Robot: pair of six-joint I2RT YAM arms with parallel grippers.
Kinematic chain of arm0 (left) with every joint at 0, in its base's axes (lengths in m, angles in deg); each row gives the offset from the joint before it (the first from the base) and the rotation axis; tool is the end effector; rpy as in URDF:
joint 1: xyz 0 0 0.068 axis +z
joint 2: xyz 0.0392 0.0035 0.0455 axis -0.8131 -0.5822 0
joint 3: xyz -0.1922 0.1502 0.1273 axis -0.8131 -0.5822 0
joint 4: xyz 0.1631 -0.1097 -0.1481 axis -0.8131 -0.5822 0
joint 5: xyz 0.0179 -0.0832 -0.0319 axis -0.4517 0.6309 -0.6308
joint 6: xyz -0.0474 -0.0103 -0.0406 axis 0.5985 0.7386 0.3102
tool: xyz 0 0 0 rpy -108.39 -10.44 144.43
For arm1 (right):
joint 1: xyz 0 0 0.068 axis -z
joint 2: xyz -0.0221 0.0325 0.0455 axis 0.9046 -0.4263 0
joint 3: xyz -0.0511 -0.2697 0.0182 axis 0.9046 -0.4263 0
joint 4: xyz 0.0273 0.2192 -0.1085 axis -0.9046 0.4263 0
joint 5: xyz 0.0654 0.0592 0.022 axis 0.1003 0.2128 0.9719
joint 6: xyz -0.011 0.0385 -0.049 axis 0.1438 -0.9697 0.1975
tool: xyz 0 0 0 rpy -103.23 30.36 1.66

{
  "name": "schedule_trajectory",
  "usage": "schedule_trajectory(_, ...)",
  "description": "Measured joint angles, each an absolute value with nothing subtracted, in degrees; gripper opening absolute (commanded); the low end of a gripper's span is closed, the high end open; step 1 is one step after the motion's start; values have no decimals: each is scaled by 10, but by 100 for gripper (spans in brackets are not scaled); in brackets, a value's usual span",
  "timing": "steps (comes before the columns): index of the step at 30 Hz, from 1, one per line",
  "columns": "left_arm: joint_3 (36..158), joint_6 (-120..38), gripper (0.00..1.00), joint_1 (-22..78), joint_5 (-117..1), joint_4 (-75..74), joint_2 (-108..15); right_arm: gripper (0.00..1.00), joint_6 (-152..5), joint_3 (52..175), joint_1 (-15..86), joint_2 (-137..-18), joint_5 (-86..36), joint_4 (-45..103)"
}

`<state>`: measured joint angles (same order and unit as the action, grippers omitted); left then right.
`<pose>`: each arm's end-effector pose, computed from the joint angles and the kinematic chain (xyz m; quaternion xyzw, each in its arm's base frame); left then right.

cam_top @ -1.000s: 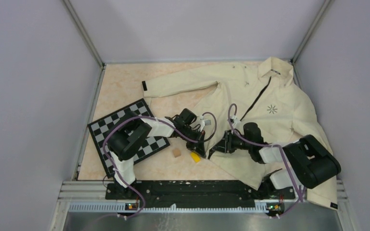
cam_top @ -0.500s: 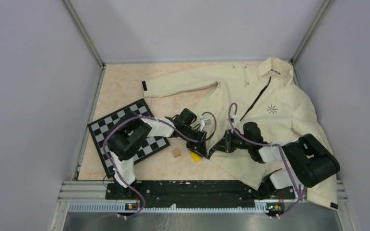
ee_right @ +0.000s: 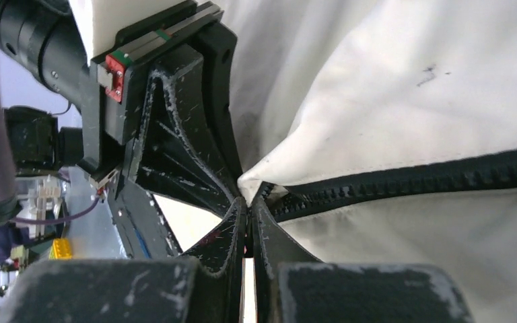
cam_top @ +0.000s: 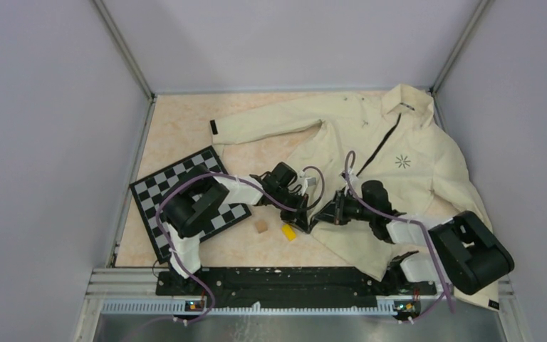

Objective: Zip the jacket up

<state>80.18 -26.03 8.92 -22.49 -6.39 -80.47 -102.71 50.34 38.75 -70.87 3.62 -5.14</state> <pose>0.2203 -0.2722 0.1243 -0.2497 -0.8611 0.4429 0.0017 0.1738 0.1169 0.1405 -0.0855 0.8291 0.4804 0.2729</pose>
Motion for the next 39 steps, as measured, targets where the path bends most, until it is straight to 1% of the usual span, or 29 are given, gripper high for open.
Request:
schedule_trajectory(2, 802, -258, 0, 89, -233, -62, -805, 0, -1027, 508, 386, -695, 19, -19)
schedule_trajectory(6, 803, -261, 0, 87, -240, -58, -805, 0, -1018, 541, 384, -644, -36, 92)
schedule_trajectory(11, 805, -278, 0, 85, -248, -58, -801, 0, -992, 590, 382, -534, -152, 230)
schedule_trajectory(14, 804, -290, 0, 85, -263, -62, -793, 0, -974, 641, 398, -523, -198, 293)
schedule_trajectory(16, 802, -296, 0, 86, -275, -64, -786, 0, -963, 670, 427, -536, -214, 314)
schedule_trajectory(23, 782, -299, 0, 86, -289, -58, -769, 0, -907, 803, 537, -673, -285, 356)
schedule_trajectory(29, 770, -293, 0, 86, -291, -43, -763, 0, -833, 901, 596, -766, -348, 331)
schedule_trajectory(39, 765, -286, 0, 85, -295, -38, -761, 0, -758, 1171, 678, -1019, -398, 293)
